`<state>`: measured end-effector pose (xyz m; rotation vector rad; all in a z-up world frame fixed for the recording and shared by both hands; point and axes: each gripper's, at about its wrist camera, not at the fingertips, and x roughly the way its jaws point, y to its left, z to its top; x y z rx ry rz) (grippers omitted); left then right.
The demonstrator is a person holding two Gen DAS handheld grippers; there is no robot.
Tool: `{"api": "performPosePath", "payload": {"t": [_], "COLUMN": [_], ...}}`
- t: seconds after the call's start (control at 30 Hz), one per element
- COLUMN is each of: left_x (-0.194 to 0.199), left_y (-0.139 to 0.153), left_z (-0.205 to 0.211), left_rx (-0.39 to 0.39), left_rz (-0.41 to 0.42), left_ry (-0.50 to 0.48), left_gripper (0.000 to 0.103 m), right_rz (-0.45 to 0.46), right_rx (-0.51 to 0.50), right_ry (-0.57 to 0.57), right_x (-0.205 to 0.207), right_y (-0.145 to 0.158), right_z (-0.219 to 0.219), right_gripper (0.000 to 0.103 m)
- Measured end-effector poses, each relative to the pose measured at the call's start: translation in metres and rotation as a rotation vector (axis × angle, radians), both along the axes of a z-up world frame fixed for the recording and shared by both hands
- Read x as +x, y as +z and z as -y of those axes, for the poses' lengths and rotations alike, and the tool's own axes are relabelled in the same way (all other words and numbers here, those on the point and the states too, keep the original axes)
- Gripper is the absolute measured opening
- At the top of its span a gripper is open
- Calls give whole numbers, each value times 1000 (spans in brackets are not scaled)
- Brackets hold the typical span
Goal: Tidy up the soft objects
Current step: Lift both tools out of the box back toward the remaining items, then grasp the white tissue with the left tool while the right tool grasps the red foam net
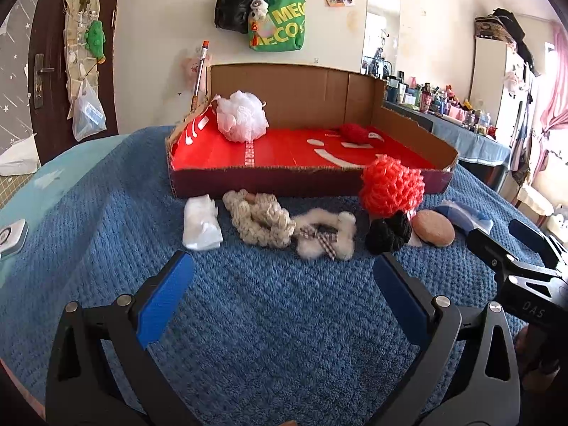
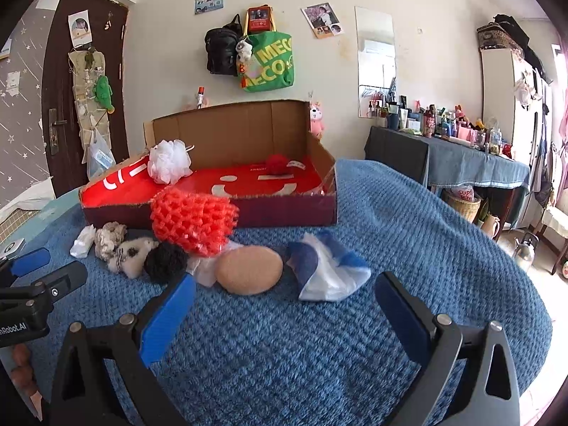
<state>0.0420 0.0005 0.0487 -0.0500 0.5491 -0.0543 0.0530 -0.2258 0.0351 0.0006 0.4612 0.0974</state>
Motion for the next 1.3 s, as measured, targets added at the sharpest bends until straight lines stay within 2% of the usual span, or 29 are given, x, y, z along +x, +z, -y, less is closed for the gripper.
{"api": "performPosePath", "payload": {"t": [0.33, 0.5, 0.7, 0.93, 1.1, 1.3], "left_x": [17, 29, 46, 68, 74, 77], "left_y": [26, 31, 31, 25, 28, 24], "left_z": [-19, -30, -38, -45, -45, -59], "left_rx": [-7, 3, 5, -36, -13, 35], "left_rz": [32, 21, -16, -104, -112, -156], "left_ry": [-19, -11, -34, -93, -145, -125], "left_gripper": [103, 103, 103, 102, 102, 99], "right_rz": [-10, -57, -101, -161, -193, -231], "right_rx": [-18, 8, 50, 115, 119, 103], "right_ry": [-3, 25, 80, 185, 220, 251], "right_x": [19, 35, 55, 78, 91, 102], "right_y": [24, 29, 32, 35, 32, 24], "right_z": [1, 2, 2, -8, -16, -26], "right_gripper": [103, 103, 103, 103, 103, 103]}}
